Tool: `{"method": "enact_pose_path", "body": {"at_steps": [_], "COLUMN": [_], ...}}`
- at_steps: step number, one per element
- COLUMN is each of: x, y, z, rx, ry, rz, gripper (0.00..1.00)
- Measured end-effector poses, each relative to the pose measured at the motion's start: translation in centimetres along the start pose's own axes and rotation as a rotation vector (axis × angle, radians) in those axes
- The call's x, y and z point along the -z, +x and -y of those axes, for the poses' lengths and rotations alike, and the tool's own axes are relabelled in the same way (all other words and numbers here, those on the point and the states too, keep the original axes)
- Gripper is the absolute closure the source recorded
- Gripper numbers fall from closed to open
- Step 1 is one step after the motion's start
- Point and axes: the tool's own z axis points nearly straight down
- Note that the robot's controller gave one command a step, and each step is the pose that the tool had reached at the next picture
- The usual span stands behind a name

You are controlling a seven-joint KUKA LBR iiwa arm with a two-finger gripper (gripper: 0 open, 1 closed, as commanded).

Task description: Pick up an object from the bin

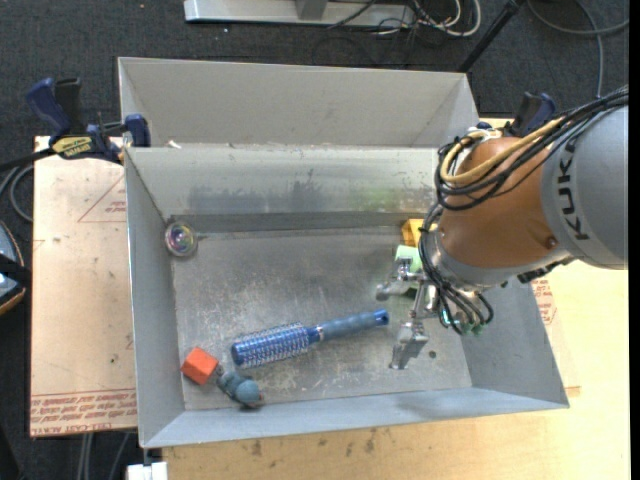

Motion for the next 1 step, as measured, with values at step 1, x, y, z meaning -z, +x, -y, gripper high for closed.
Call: {"method": "enact_pose_path", "body": {"at_steps": [1], "x": [-7.45], "y": [-5.78], "z": [-2.89], "rx": [0.028], "ry": [-0.001], "rz": [0.014], "gripper": [0.0]}}
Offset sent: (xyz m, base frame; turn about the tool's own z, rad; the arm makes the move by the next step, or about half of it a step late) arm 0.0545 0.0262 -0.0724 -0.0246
